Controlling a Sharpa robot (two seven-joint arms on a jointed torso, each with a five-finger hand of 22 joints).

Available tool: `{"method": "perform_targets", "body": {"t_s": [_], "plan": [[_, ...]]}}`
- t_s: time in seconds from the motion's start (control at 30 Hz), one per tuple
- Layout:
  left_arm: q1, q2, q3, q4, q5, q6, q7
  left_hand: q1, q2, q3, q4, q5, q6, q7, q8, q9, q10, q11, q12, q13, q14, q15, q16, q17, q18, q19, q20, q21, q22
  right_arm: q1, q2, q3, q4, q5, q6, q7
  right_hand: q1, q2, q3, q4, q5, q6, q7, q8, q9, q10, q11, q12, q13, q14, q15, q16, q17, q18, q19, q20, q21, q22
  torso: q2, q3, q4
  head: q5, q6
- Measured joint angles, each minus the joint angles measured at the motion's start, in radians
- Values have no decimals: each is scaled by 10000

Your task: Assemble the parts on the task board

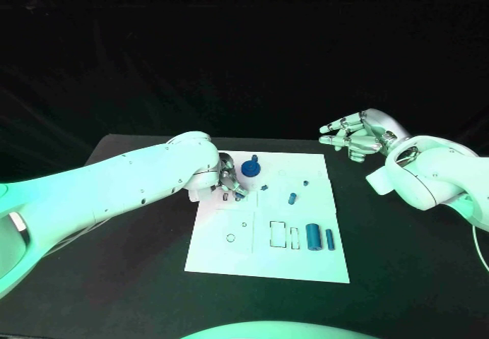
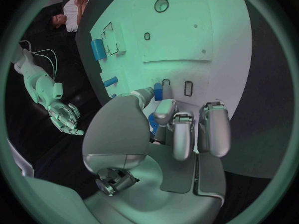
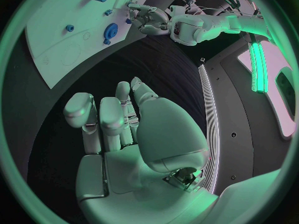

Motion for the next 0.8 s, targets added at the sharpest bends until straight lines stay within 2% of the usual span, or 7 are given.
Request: {"method": "perform_targets", "body": {"t_s": [0.4,0.8], "plan": [[-70,-180,-4,241,-482,-314,24,-144,-68,154,-78,35,-17,18,59,95,34,-33,0,-8,0,0,0,-1,0,0,-1,0,0,-10,40,0,-29,35,5,23,0,0,0,0,-1,-1,-1,0,0,1,1,-36,-14,0,0,0,15,0,0,0,0,1,10,-13,2,48,-13],[-94,-184,4,279,-907,-126,-13,-218,-142,204,-128,33,-18,20,59,107,33,-32,0,-76,0,0,0,-2,1,1,-2,0,5,-17,54,-1,-47,51,17,29,-1,0,-1,1,37,-14,-15,0,1,3,2,-36,-13,0,0,0,14,0,0,0,0,-10,12,-20,1,81,-84]]}}
